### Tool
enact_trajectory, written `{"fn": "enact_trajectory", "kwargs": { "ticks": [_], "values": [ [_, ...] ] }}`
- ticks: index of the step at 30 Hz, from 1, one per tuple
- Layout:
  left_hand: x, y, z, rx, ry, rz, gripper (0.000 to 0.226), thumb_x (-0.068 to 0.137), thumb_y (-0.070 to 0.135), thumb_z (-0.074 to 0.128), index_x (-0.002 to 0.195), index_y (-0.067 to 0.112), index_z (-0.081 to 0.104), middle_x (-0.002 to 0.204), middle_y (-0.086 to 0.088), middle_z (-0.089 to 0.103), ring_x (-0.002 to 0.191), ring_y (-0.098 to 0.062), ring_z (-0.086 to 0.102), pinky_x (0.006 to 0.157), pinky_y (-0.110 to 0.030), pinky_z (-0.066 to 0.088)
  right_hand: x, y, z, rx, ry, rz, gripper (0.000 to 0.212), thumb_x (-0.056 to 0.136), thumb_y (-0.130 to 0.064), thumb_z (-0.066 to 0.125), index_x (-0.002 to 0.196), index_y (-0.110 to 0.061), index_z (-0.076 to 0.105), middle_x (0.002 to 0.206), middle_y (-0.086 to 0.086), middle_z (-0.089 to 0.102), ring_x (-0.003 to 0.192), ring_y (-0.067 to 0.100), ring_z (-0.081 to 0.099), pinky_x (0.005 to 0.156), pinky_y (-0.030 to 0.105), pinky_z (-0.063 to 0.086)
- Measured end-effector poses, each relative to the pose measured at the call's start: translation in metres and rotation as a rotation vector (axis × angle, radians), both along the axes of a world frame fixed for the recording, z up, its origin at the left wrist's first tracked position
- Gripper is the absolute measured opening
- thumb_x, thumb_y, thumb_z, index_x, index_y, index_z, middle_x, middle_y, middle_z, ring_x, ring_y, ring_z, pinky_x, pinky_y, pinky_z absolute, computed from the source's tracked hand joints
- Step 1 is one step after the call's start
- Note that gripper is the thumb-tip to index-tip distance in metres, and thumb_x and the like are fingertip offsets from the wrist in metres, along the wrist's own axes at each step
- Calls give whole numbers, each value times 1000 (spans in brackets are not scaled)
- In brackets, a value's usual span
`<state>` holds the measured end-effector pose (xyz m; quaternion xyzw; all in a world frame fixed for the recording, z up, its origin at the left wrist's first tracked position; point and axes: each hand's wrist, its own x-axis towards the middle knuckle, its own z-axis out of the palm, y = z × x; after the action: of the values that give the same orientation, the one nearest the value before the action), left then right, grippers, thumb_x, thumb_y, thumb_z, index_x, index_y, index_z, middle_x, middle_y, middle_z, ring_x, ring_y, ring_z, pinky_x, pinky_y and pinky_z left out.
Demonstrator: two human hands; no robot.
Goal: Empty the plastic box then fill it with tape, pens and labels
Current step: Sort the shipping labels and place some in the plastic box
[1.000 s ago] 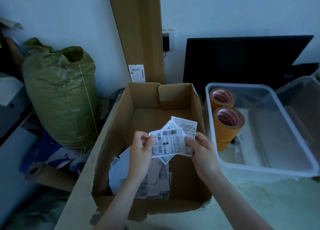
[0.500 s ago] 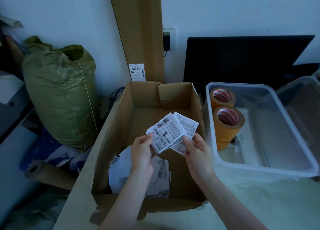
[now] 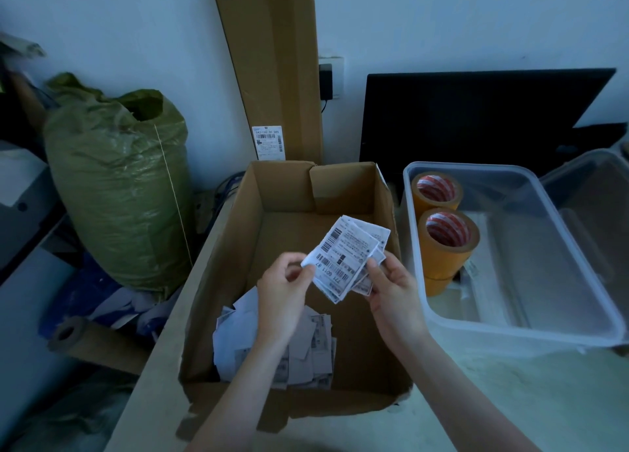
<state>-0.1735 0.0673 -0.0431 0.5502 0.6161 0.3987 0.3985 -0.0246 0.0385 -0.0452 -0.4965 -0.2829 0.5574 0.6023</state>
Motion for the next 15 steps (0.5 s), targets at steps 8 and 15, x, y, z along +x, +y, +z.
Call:
{"fn": "enact_trajectory", "kwargs": {
  "ticks": [8, 15],
  "values": [
    [-2, 0, 6, -266, -284, 103, 8, 88, 14, 66, 92, 9, 63, 87, -1, 72, 74, -9, 71, 65, -17, 55, 0, -4, -2, -7, -37, 83, 23, 97, -14, 47, 114, -15, 63, 108, 5, 71, 105, 20, 67, 92, 39, 52],
    [-3, -3, 9, -315, -118, -99, 8, 85, 13, 69, 90, 10, 63, 87, -2, 72, 76, -12, 71, 70, -23, 57, 2, -2, -4, -11, 10, 94, 26, 97, -11, 46, 120, -15, 59, 113, 5, 70, 108, 21, 66, 92, 42, 53]
  ]
}}
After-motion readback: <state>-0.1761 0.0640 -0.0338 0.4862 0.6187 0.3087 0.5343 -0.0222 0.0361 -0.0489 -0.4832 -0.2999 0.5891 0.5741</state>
